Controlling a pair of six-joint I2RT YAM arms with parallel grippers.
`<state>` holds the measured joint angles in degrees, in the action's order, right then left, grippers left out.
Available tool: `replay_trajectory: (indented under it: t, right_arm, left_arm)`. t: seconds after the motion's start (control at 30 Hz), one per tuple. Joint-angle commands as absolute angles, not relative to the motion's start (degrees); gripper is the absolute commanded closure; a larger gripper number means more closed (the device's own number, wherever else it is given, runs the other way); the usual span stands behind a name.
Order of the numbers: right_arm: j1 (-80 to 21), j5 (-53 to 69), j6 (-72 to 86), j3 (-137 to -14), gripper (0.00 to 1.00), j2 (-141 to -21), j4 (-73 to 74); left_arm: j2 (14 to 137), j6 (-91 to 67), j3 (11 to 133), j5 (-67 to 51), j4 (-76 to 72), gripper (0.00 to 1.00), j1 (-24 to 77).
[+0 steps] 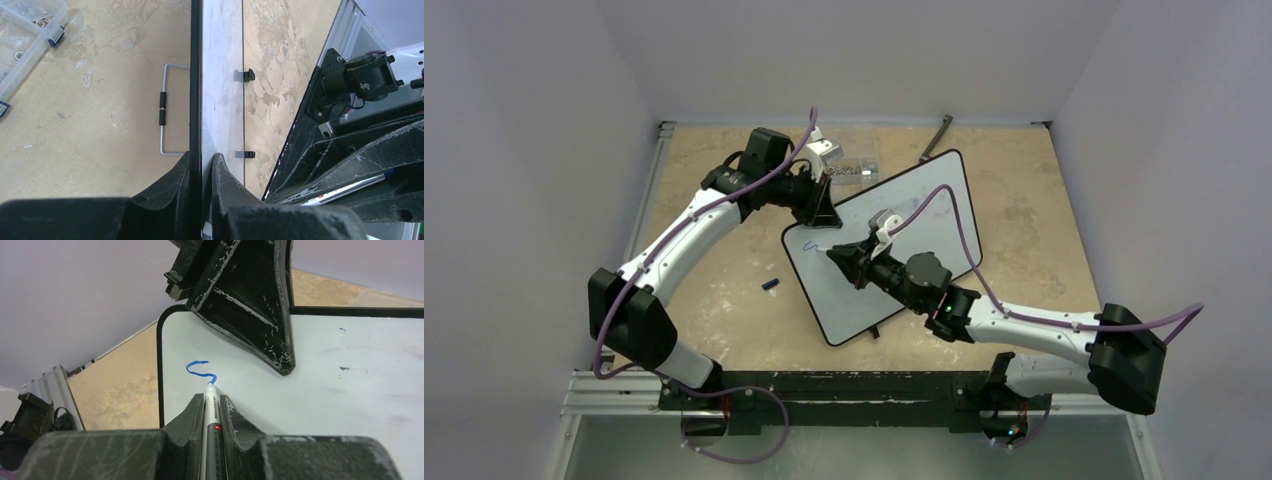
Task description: Write a sentence on the whiteboard
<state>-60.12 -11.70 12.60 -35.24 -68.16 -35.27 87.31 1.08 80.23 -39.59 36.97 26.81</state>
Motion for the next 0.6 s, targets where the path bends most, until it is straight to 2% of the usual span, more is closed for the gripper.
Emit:
replay_trajectory:
  t: [0.0, 0.57]
  right_arm:
    - [-59.7, -11.7, 12.0, -33.8, 1.00, -70.1, -31.6]
    - [-60.0, -7.2, 13.2, -36.5, 1.00, -74.2, -32.7]
  left_arm:
    - [87.9, 10.0, 78.9, -31.5, 37.7, 1.00, 29.1]
    - [87.8, 10.0, 78.9, -31.4, 37.7, 1.00, 29.1]
